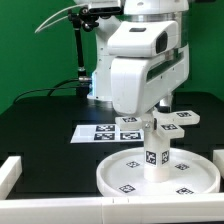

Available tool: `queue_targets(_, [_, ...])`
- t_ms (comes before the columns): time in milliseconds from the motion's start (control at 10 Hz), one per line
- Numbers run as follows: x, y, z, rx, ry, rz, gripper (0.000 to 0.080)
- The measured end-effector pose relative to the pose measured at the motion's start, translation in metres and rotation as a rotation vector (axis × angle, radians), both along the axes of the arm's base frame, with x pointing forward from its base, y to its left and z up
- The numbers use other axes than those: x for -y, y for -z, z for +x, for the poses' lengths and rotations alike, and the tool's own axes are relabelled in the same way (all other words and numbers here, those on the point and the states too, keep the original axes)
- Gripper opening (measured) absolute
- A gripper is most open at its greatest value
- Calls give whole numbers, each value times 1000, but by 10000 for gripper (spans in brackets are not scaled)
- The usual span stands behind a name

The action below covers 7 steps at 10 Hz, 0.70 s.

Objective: Assemble round table

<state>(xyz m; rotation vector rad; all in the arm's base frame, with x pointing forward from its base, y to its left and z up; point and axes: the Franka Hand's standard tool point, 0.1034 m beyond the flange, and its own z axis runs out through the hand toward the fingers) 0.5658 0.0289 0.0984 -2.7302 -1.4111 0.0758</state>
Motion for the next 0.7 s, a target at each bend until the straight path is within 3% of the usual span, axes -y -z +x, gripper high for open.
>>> queue_targets(300, [0, 0, 0, -4, 125, -9, 446])
queue_targets(700, [-3, 0, -2, -10, 676, -14, 448])
